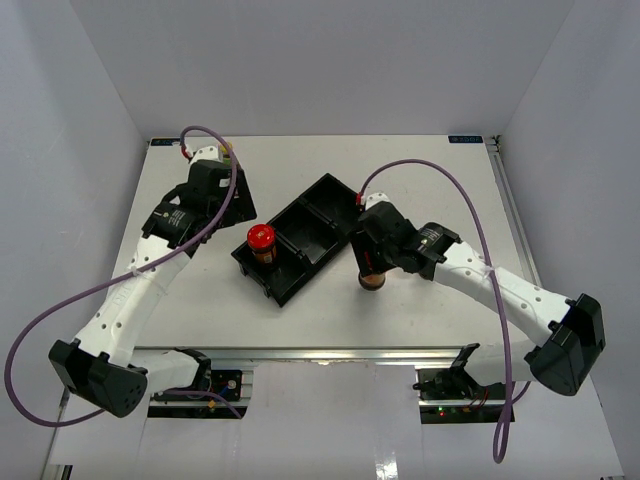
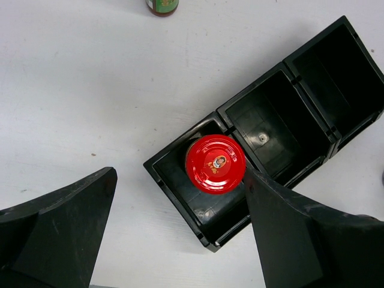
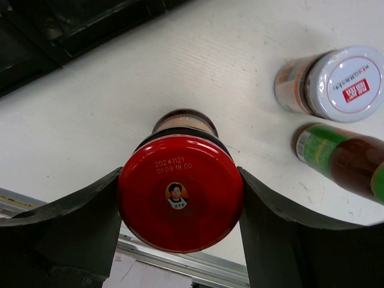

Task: Organize the condiment bottles

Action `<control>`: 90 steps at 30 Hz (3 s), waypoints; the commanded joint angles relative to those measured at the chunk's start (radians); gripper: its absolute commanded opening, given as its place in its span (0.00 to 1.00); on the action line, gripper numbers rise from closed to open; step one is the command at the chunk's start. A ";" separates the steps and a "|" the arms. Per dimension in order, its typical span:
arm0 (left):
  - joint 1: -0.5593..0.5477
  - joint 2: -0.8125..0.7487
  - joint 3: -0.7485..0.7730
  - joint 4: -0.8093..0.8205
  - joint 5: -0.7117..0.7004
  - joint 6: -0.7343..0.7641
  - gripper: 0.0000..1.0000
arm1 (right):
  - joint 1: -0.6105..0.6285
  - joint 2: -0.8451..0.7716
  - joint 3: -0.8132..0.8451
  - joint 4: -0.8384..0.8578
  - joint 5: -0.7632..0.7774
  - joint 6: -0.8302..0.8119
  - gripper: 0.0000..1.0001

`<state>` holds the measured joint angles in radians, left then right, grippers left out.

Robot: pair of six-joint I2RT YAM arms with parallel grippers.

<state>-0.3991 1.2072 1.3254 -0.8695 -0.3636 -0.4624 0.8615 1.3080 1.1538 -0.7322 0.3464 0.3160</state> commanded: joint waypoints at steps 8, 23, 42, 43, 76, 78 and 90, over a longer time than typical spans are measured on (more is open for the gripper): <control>0.192 -0.007 0.019 -0.011 0.222 0.049 0.98 | 0.174 0.123 0.270 0.181 0.042 -0.050 0.08; 0.266 -0.044 -0.021 -0.013 0.257 0.031 0.98 | 0.233 0.410 0.544 0.247 -0.008 -0.113 0.08; 0.301 -0.063 -0.054 -0.002 0.252 0.045 0.98 | 0.235 0.512 0.507 0.337 -0.060 -0.066 0.08; 0.301 -0.064 -0.052 -0.002 0.252 0.045 0.98 | 0.235 0.514 0.501 0.341 -0.060 -0.066 0.08; 0.305 -0.057 -0.032 0.003 0.273 0.049 0.98 | 0.235 0.423 0.384 0.362 0.090 -0.094 0.95; 0.305 -0.060 -0.026 -0.001 0.279 0.049 0.98 | 0.235 0.369 0.373 0.324 0.128 -0.095 0.95; 0.305 -0.096 -0.066 0.020 0.362 0.100 0.98 | 0.087 0.026 0.355 -0.058 0.444 0.053 0.96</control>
<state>-0.0998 1.1505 1.2568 -0.8676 -0.0447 -0.3899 1.0469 1.4291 1.5305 -0.6271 0.6267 0.2795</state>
